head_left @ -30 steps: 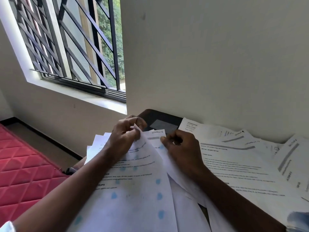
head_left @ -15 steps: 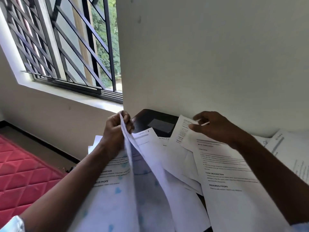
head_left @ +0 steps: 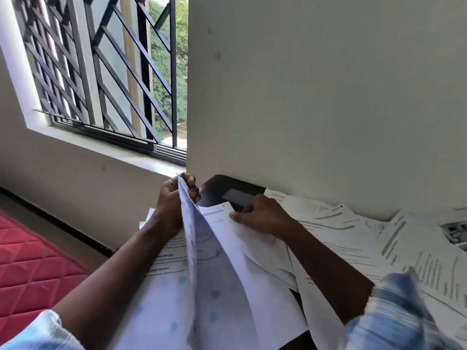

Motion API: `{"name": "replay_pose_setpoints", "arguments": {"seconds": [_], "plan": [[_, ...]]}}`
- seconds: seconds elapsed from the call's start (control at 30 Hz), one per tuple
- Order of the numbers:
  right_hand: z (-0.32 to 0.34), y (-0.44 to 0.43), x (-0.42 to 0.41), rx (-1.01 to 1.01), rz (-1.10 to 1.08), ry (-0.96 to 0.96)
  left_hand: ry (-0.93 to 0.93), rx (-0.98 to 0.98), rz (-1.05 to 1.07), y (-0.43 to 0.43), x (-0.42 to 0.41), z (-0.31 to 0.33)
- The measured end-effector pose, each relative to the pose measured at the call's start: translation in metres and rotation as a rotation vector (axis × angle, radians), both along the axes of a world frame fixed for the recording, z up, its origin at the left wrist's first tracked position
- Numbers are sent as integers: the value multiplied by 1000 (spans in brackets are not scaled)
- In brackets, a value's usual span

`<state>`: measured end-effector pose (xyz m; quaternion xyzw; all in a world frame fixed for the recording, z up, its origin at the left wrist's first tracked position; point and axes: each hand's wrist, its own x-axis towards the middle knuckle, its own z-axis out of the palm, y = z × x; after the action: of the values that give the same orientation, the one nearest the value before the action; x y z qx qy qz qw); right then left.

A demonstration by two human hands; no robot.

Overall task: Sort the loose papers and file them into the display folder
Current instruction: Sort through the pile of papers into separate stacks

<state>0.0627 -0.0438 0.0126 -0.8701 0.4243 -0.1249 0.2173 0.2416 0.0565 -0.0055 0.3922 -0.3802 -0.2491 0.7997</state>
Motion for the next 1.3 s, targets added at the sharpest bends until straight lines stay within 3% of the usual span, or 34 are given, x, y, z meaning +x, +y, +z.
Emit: {"name": "replay_pose_setpoints", "arguments": {"seconds": [0.1, 0.2, 0.4, 0.6, 0.83, 1.03, 1.13, 1.3], "plan": [[3, -6, 8, -40, -7, -23, -2, 172, 25, 8, 5, -3], [5, -7, 4, -53, 14, -127, -182, 197, 9, 5, 5, -9], [3, -3, 0, -19, 91, -286, -199, 241, -3, 10, -5, -1], [-3, -4, 8, 33, 38, -106, -201, 253, 38, 8, 2, -5], [-10, 0, 2, -18, 38, -128, -238, 308, 29, 4, 7, -8], [-34, 12, -34, -307, 0, -16, -233, 326, 25, 2, 10, -10], [-26, 9, -49, -318, 2, 78, -227, 332, 16, 1, 9, -10], [-20, 23, -44, -315, -49, -31, -227, 332, 23, 0, 11, -12]]}}
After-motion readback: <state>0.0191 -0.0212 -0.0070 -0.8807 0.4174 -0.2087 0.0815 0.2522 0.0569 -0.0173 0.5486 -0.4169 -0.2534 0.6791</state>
